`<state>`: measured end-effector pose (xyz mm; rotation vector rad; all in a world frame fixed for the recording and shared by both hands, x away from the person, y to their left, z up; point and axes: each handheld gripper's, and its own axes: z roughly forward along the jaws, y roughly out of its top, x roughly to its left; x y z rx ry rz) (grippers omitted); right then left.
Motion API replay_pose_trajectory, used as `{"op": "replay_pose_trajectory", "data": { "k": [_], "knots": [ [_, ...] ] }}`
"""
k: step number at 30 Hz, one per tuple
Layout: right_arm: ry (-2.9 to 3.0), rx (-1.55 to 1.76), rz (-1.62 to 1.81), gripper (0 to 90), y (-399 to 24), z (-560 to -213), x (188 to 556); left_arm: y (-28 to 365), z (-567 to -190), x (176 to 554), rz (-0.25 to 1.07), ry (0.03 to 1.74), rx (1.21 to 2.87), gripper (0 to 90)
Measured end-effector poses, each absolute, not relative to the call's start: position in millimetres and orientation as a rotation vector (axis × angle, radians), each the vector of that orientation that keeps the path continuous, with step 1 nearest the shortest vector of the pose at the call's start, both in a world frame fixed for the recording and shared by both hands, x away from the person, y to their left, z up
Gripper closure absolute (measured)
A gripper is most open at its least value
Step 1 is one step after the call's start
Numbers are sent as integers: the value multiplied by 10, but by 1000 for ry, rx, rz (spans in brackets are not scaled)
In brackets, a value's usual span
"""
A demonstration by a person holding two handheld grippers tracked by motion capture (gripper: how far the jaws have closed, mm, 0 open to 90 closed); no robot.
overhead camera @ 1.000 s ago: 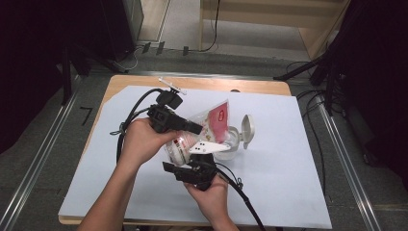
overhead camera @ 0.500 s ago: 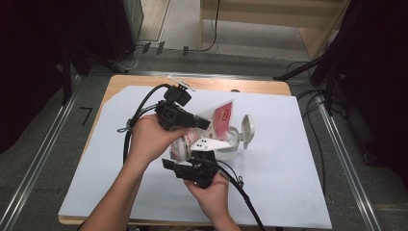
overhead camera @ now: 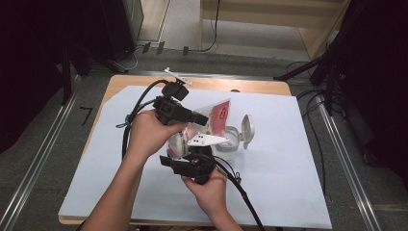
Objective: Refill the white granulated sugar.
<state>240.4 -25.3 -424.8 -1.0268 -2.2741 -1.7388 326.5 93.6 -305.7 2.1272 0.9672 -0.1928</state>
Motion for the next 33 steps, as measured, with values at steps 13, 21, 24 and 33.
{"op": "replay_pose_trajectory", "data": {
  "k": [13,21,24,33],
  "knots": [
    [-2265,-1042,-1733,629,-229,-4219,2426,920,-3026,3231,-130,933,2132,821],
    [-2279,-1052,-1707,630,-216,-4222,2408,940,-3074,3261,-159,929,2124,824],
    [-2293,-1051,-1703,629,-211,-4221,2391,941,-3078,3258,-167,930,2122,827],
    [-2306,-1035,-1718,631,-216,-4220,2394,950,-3083,3268,-180,962,2089,819]
  ]
}}
